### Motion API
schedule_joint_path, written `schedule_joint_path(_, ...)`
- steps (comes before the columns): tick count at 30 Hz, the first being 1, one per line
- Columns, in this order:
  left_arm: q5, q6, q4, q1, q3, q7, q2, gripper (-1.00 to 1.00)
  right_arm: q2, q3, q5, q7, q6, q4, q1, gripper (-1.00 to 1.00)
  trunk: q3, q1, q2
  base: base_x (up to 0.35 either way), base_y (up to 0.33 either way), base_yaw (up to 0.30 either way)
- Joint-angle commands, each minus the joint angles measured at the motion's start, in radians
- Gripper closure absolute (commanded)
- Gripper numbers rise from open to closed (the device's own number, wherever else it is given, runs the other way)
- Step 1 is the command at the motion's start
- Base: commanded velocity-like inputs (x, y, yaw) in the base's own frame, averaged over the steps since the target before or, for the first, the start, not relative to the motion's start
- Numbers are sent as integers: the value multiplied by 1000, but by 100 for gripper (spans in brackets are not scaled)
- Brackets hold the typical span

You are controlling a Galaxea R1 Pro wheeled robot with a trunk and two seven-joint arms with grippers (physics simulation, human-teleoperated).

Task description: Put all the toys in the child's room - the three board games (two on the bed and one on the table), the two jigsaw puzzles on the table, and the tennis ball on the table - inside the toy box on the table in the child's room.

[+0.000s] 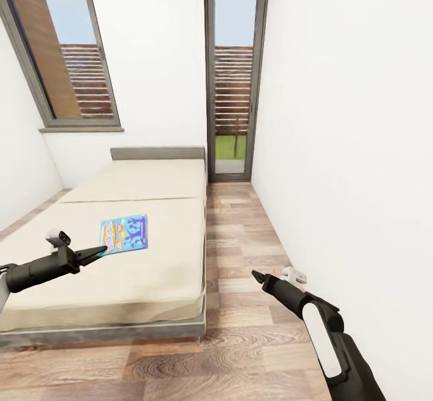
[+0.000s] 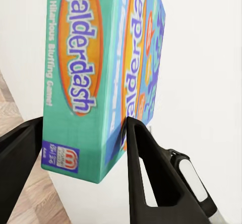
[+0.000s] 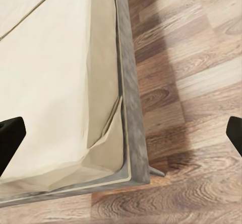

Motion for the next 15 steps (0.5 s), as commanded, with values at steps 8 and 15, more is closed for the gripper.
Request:
schedule_joint_path(8,-4,8,4,0,1,-18,13,100,1,-3,-4,-1,5,8,-1,-100,24,-31,56,0,0,0)
schedule_joint_path(15,-5,8,8,0,8,-19,14,100,1,-3,-4,-1,4,17,-2,-100,46,-58,105,0,0,0)
